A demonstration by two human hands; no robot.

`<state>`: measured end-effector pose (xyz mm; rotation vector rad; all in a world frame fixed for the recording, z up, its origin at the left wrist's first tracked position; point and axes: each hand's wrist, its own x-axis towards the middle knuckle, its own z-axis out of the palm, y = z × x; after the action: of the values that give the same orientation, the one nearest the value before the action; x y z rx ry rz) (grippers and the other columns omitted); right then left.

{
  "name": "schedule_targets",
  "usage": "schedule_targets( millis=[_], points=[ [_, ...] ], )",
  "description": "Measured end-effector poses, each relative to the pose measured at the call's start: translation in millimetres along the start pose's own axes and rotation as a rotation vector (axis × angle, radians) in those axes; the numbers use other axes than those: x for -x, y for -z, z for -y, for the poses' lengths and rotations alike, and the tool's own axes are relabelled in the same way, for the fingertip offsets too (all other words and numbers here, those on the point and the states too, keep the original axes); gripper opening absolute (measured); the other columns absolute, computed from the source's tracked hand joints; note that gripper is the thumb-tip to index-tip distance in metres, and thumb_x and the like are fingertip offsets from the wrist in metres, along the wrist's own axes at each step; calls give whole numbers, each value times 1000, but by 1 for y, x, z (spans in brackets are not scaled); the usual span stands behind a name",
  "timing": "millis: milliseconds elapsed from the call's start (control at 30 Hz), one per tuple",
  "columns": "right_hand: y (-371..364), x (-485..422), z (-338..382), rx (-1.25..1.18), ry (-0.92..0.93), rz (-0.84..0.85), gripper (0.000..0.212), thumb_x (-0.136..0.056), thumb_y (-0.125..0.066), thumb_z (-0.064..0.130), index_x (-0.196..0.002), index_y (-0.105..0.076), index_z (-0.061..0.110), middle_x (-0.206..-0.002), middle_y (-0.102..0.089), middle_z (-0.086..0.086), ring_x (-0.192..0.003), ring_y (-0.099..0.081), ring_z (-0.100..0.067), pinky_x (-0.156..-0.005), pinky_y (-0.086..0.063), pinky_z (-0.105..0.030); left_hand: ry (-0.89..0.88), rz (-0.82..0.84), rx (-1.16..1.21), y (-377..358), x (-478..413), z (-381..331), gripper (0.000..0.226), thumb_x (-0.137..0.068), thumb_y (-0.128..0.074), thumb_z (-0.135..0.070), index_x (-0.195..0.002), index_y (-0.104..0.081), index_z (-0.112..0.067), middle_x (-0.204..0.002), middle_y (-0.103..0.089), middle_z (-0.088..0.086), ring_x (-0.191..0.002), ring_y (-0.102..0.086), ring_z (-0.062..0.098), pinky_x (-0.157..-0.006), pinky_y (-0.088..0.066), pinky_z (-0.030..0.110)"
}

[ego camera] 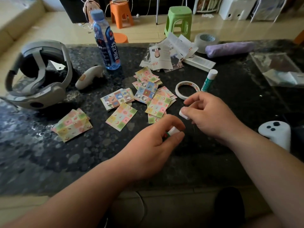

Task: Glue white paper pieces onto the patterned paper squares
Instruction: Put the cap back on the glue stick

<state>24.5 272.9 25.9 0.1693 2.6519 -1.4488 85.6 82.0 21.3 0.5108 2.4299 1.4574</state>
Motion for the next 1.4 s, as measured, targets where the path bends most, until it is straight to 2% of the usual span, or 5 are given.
schedule_targets(
  millis=[433, 833, 1033, 1167, 1400],
  points=[
    [11, 35, 5, -749, -128, 204, 23, -72, -75, 18, -87, -63, 7, -78, -73, -10, -64, -66, -15, -53, -49, -22, 18, -101, 225, -13, -13, 1, 39, -89, -69, -34, -119, -44, -35, -91, -72, -1, -64, -67, 22, -57, -54, 44],
    [20, 38, 0, -582, 41, 231, 34, -72, -75, 14, -104, -71, 3, -87, -76, -11, -71, -71, -18, -62, -58, -24, 171, -72, 43, -8, -19, -6, 33, -85, -75, -44, -104, -52, -31, -81, -76, -6, -61, -70, 11, -60, -59, 39],
    [13, 37, 1, -481, 70, 235, 17, -81, -76, 4, -98, -73, 4, -83, -78, -7, -70, -73, -14, -63, -58, -22, 303, 99, -199, -2, -15, -3, 39, -93, -49, -64, -97, -58, -26, -74, -63, -4, -64, -58, 11, -65, -52, 37],
    [15, 39, 7, -387, 111, 289, 32, -65, -79, 23, -92, -75, 8, -87, -79, -9, -78, -75, -15, -69, -59, -22, 444, 204, 349, 3, -11, -7, 44, -89, -68, -56, -110, -67, -18, -76, -58, -2, -64, -52, 10, -56, -40, 28],
    [-2, 43, 11, -444, 66, 381, 28, -68, -77, 21, -88, -70, 3, -71, -73, -3, -61, -65, -9, -58, -52, -21, 685, 284, 798, -13, -10, -14, 72, -81, -43, -84, -55, -47, -18, -51, -31, 3, -41, -28, 18, -44, -19, 22]
  ],
)
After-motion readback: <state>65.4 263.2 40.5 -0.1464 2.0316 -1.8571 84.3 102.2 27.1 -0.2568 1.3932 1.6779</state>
